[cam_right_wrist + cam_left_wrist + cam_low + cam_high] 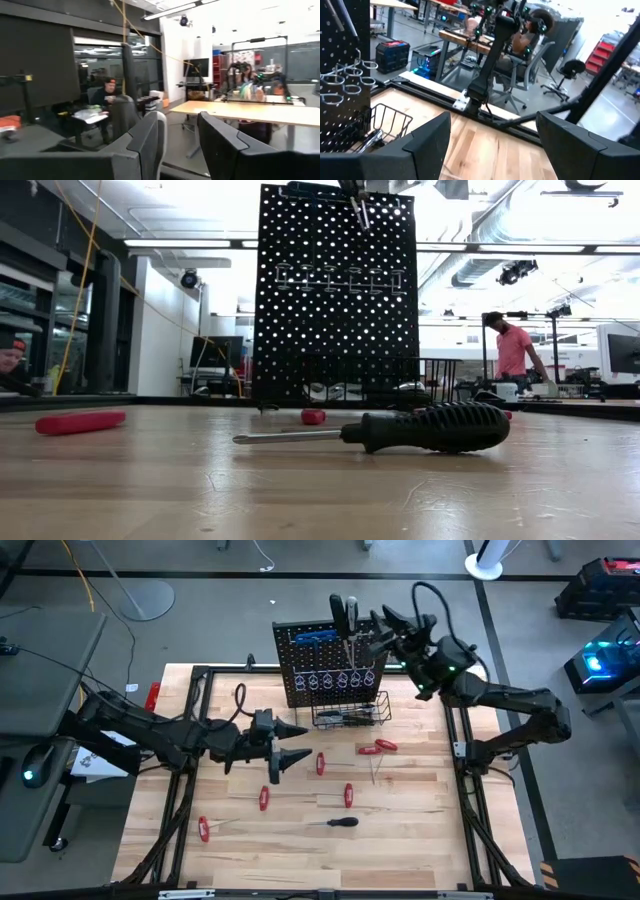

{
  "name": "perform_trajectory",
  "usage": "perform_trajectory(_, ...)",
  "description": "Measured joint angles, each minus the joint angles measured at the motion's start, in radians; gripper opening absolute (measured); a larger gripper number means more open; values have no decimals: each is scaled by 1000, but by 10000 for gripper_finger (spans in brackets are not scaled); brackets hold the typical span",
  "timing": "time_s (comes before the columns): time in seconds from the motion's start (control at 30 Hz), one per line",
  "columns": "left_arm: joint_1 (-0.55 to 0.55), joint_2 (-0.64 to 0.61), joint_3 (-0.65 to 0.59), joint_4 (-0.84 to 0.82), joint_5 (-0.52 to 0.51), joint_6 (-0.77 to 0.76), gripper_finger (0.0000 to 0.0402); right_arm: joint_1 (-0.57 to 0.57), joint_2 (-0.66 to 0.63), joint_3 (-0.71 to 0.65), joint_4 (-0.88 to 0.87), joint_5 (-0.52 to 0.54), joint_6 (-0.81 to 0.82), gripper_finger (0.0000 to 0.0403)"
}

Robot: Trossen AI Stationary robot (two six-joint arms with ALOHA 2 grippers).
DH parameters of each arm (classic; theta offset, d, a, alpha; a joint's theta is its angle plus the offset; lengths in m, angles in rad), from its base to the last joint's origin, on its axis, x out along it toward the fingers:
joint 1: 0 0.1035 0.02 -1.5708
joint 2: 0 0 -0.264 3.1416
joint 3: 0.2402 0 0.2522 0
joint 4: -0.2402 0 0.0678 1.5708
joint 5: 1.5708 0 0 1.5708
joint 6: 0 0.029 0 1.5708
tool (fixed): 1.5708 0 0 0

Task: Hang tools onto peg board
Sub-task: Hang the black screwdriver on the pegboard

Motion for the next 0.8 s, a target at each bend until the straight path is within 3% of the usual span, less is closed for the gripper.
perform_trajectory(0.23,-16,-101,0,-182,1,-59,285,89,-83,0,-125,-2,154,133)
perform_trajectory(0.43,-15,-118,0,-348,105,-105,285,194,-123,0,-324,-6,362,133)
perform_trajectory(0.57,-18,-78,0,-450,256,-113,285,268,-154,0,-459,-5,511,133)
perform_trajectory(0.8,-27,104,0,-488,438,100,285,400,-170,0,-760,-10,849,133)
